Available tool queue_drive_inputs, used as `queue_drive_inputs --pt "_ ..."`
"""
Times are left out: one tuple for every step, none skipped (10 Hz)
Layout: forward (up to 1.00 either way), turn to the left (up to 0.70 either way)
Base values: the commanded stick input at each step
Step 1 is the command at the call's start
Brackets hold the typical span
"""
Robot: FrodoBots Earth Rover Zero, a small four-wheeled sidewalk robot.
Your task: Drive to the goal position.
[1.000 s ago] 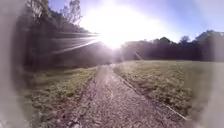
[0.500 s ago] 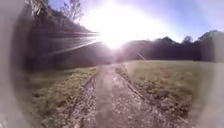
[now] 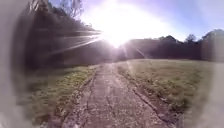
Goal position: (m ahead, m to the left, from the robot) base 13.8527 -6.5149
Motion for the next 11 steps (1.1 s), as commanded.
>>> queue_drive_inputs --pt "0.85 0.0" --pt "0.85 0.0" --pt "0.85 0.0" --pt "0.85 0.0" --pt "0.85 0.0" --pt "0.85 0.0" --pt "0.85 0.0" --pt "0.85 0.0" --pt "0.85 0.0" --pt "0.85 0.0" --pt "0.85 0.0"
